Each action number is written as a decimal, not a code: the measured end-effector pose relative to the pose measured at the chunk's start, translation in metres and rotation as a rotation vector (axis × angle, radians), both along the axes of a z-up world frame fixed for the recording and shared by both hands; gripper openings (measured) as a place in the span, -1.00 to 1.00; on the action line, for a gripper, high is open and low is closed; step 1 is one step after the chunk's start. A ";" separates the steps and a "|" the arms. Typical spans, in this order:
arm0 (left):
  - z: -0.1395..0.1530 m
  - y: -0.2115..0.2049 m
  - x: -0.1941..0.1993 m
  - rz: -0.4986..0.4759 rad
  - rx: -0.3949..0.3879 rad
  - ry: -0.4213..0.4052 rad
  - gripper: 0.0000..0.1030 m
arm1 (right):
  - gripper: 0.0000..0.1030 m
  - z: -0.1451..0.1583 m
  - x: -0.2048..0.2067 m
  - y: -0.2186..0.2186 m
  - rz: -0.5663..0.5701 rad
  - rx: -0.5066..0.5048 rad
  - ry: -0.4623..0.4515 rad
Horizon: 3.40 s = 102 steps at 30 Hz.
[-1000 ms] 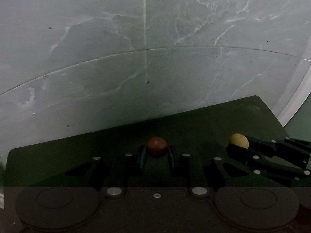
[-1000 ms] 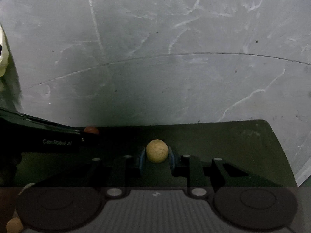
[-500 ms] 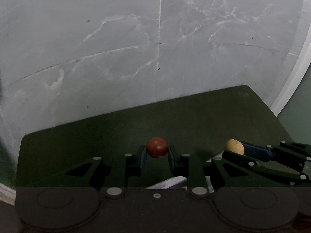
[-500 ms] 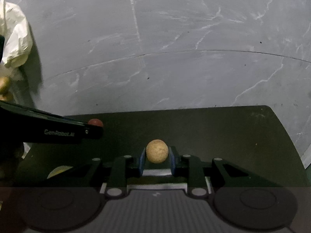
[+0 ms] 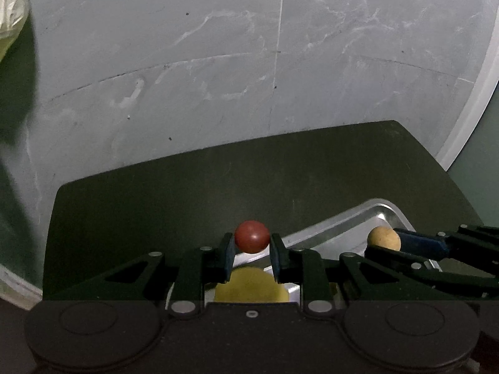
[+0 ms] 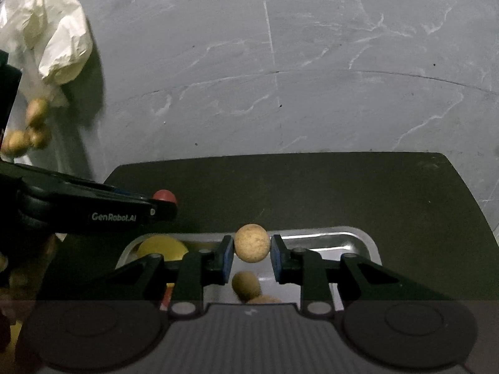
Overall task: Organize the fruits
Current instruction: 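Carry the tan fruit and the red fruit over the tray with both tools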
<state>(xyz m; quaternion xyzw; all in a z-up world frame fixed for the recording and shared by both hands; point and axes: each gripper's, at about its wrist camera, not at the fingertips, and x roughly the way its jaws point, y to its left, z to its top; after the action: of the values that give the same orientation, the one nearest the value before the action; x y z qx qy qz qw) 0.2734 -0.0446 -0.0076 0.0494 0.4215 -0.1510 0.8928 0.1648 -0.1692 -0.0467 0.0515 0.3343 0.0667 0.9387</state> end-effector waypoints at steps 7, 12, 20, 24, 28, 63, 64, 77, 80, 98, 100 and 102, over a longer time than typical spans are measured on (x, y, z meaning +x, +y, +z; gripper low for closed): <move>-0.004 0.001 -0.018 -0.027 -0.024 0.016 -0.51 | -0.46 0.001 -0.021 -0.005 -0.044 -0.031 0.013; -0.008 -0.005 -0.025 -0.054 -0.038 0.025 -0.51 | -0.46 0.000 -0.036 -0.011 -0.079 -0.041 0.024; -0.011 -0.025 -0.027 -0.099 -0.041 0.036 -0.51 | -0.46 0.000 -0.045 -0.022 -0.126 -0.045 0.025; -0.012 -0.034 -0.027 -0.116 -0.040 0.042 -0.51 | -0.46 0.000 -0.048 -0.026 -0.138 -0.042 0.028; -0.014 -0.042 -0.026 -0.129 -0.038 0.051 -0.51 | -0.46 0.000 -0.049 -0.029 -0.144 -0.040 0.036; -0.035 -0.079 0.007 -0.174 -0.017 0.118 -0.51 | -0.46 -0.026 -0.014 -0.050 -0.161 -0.023 0.133; -0.035 -0.079 0.008 -0.175 -0.016 0.122 -0.50 | -0.46 -0.027 -0.013 -0.050 -0.160 -0.023 0.135; -0.046 -0.083 0.019 -0.169 -0.004 0.163 -0.50 | -0.45 -0.036 -0.002 -0.055 -0.138 -0.016 0.171; -0.049 -0.083 0.021 -0.167 -0.002 0.174 -0.50 | -0.45 -0.039 0.001 -0.054 -0.131 -0.015 0.177; -0.059 -0.090 0.026 -0.176 0.012 0.200 -0.49 | -0.38 -0.044 0.008 -0.055 -0.131 -0.010 0.191; -0.059 -0.090 0.026 -0.174 0.013 0.202 -0.48 | -0.32 -0.044 0.008 -0.055 -0.131 -0.010 0.192; -0.059 -0.089 0.025 -0.172 0.011 0.202 -0.46 | -0.27 -0.043 0.008 -0.055 -0.130 -0.011 0.192</move>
<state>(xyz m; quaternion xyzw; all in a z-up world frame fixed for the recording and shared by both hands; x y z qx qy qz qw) 0.2988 -0.1337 -0.0663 0.0750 0.5043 -0.2287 0.8293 0.1724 -0.2246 -0.0899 0.0744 0.4191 -0.0014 0.9049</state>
